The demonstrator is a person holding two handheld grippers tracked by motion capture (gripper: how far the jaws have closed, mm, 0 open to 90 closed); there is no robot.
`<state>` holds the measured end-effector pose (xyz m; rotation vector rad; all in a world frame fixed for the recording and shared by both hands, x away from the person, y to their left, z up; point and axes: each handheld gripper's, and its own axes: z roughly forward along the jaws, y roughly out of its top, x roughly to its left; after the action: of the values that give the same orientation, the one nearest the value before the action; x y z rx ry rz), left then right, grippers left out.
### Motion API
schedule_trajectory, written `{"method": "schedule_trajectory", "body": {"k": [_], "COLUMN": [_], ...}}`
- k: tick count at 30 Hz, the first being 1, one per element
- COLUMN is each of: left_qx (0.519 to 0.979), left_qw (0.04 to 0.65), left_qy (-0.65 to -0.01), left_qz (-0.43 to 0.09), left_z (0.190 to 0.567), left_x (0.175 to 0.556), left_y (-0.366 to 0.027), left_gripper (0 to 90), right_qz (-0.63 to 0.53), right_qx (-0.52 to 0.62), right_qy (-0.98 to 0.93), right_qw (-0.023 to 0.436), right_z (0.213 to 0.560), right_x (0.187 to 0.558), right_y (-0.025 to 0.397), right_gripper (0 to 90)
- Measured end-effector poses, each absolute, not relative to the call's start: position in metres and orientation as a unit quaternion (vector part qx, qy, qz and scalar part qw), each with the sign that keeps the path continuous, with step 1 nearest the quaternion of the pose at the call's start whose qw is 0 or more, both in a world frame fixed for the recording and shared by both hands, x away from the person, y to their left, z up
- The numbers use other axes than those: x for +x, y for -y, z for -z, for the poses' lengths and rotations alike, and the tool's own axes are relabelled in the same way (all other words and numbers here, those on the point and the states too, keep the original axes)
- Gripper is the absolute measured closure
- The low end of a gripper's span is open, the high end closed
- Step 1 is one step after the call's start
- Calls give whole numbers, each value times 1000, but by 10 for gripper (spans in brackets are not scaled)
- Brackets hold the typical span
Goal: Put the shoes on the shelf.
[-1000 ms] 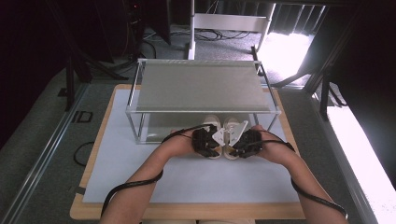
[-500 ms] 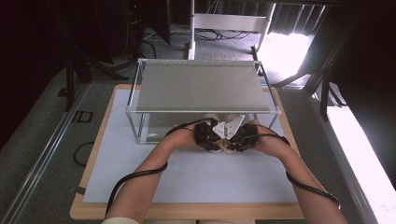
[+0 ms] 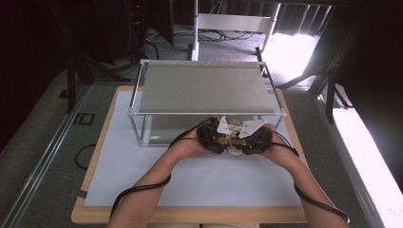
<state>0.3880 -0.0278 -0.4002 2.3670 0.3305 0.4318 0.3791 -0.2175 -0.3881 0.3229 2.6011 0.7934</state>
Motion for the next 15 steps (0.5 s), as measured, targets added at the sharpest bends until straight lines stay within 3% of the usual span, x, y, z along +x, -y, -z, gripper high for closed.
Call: {"method": "schedule_trajectory", "body": {"k": [15], "left_qx": [904], "left_qw": [336], "left_qy": [-192], "left_qz": [-183], "left_z": [405], "left_x": [346], "left_y": [15], "left_gripper": [412], "right_qz": [-343], "right_qx": [227], "right_qy": [-886], "right_qw": [215], "right_z": [409], "right_x": [340], "right_y": [236], "right_gripper": [597]}}
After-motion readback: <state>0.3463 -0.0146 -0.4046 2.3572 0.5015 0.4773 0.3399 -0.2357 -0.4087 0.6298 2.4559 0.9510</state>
